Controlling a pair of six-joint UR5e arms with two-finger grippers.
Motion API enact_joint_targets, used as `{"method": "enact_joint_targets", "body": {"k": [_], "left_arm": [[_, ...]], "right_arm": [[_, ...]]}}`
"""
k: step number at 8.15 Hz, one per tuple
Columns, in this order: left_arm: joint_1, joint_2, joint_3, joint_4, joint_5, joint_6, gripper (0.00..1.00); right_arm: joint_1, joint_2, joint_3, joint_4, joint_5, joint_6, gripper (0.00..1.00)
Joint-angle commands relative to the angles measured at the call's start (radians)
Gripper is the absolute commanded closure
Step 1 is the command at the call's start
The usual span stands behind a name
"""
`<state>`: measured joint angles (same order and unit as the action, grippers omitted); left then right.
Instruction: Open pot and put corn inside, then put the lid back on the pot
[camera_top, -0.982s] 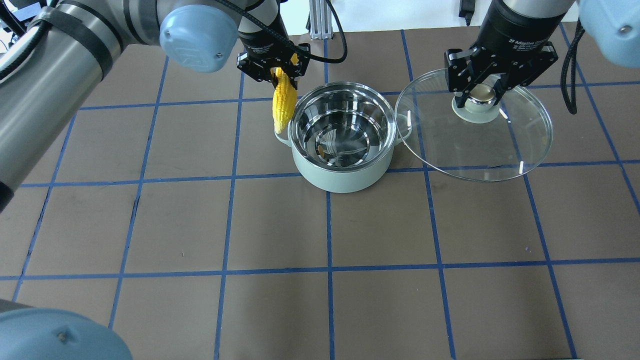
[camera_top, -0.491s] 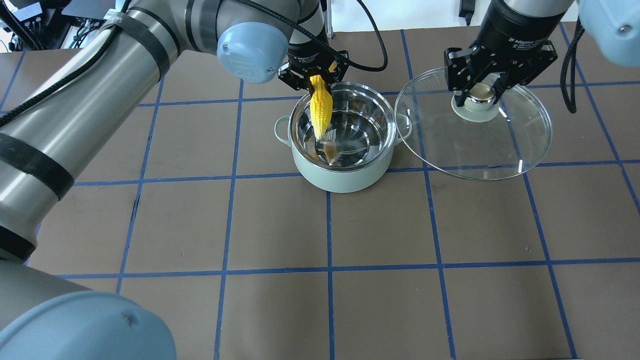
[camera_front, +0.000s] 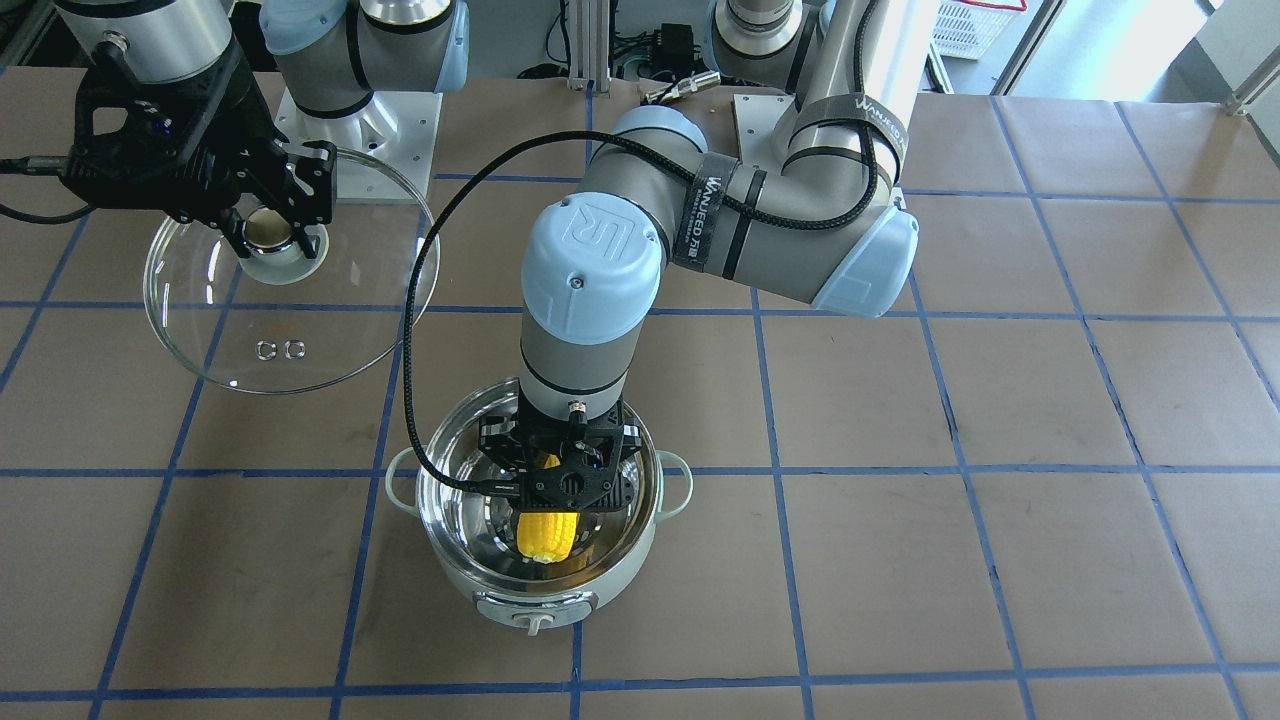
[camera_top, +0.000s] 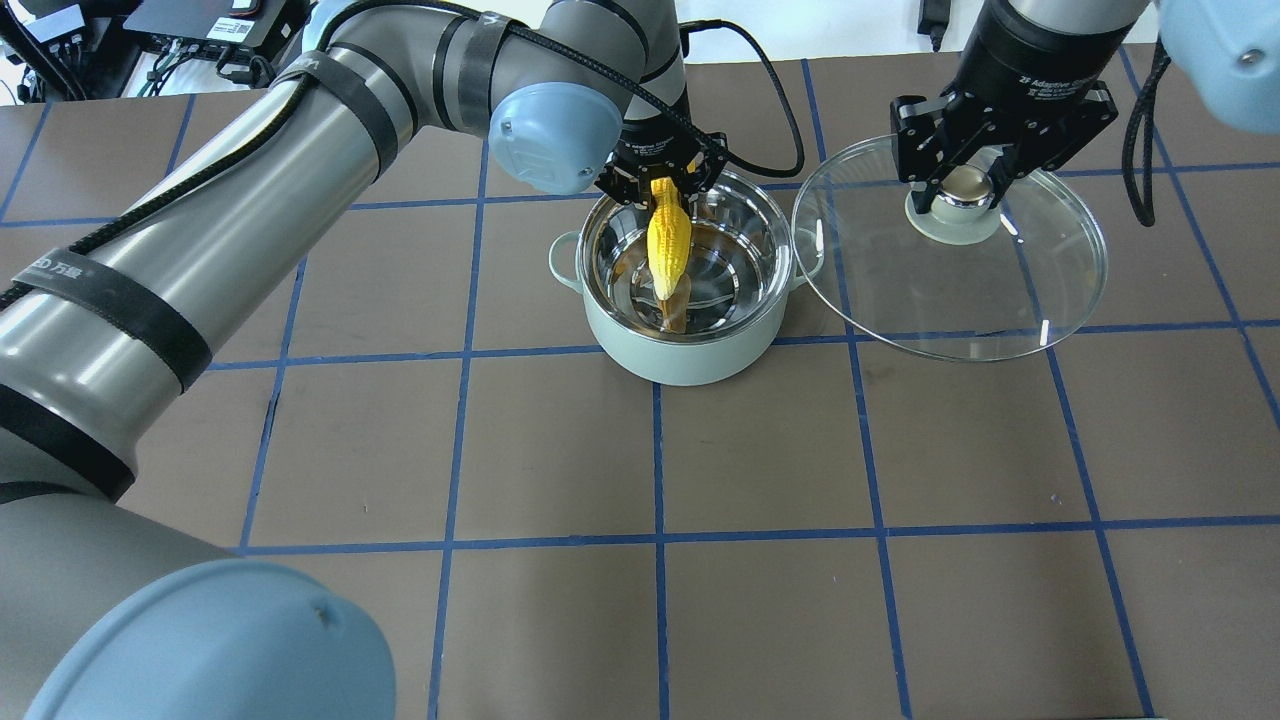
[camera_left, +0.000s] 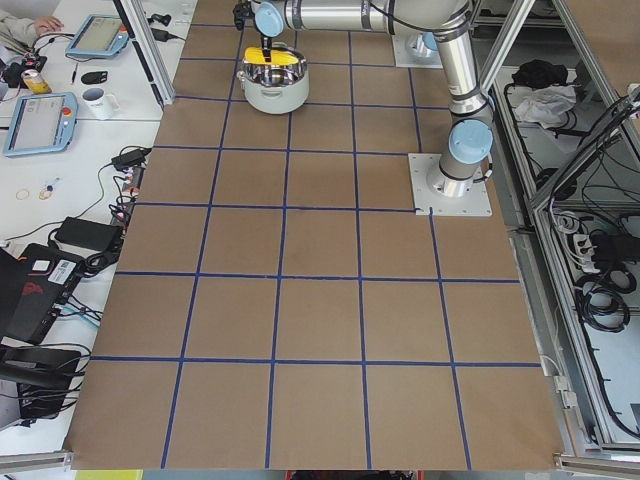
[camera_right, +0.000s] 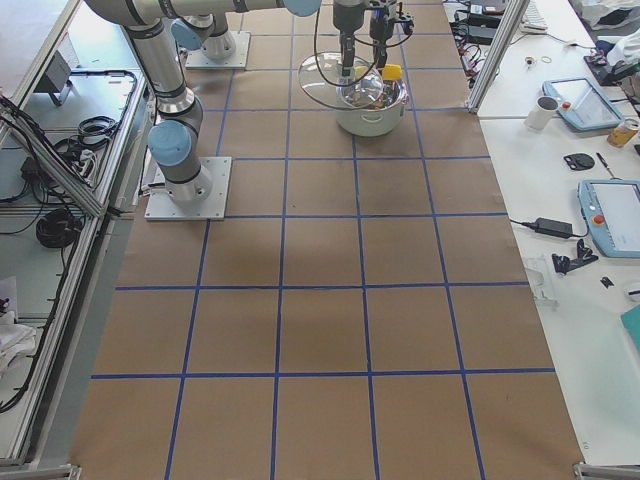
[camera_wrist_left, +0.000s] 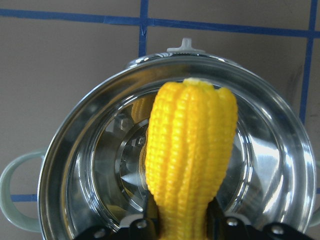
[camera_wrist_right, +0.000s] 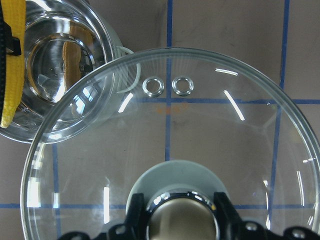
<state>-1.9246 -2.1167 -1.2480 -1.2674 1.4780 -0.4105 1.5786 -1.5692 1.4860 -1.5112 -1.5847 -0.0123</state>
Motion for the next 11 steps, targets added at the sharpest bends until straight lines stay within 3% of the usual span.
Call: {"method": "enact_joint_targets", "body": {"k": [1, 9, 11], "left_arm": [[-0.007, -0.008, -0.002, 0.006, -0.001, -0.004, 0.84], [-0.010, -0.032, -0.016, 0.049, -0.010, 0.002, 0.65], [-0.010, -0.031, -0.069, 0.156, -0.012, 0.009, 0.37]], "right_arm": [[0.000, 0.000, 0.000, 0.003, -0.001, 0.000, 0.66], [0.000, 0.000, 0.000, 0.003, -0.008, 0.000, 0.66], [0.000, 0.000, 0.000, 0.003, -0.008, 0.000, 0.66]]}}
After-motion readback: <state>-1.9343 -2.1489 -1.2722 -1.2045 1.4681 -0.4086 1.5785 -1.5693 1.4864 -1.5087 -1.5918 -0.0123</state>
